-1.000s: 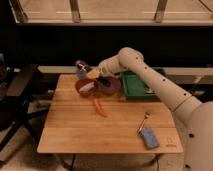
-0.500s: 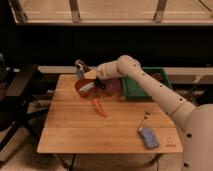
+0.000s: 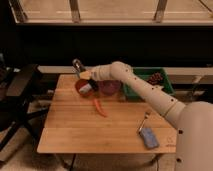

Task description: Place brush in plastic cup

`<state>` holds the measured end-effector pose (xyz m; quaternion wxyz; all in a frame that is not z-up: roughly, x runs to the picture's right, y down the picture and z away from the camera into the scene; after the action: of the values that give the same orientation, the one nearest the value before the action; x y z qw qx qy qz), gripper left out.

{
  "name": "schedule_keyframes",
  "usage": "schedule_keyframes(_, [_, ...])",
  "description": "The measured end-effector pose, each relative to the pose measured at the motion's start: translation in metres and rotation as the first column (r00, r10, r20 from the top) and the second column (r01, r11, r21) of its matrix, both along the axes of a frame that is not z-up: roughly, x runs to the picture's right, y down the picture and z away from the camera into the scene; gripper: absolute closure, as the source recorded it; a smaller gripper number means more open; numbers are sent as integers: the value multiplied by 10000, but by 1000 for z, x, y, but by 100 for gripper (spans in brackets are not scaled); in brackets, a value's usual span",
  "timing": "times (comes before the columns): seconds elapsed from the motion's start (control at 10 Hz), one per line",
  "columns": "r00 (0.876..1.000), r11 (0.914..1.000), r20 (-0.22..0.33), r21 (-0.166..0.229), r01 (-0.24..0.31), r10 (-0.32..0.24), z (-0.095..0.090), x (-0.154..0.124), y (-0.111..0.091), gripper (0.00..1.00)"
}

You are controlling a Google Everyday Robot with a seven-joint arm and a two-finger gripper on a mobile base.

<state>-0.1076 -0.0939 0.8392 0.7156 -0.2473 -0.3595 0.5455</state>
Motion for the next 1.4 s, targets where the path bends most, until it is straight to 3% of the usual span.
schedule_keyframes(0.5, [9998, 9999, -180, -75, -78, 77, 5, 4, 0, 100])
schedule_keyframes(0.8, [9969, 9980, -573, -328, -549, 530, 35, 2, -8, 100])
schedule_keyframes(1.4, [9848, 9901, -1178, -443, -1335, 1276, 54, 21, -15, 100])
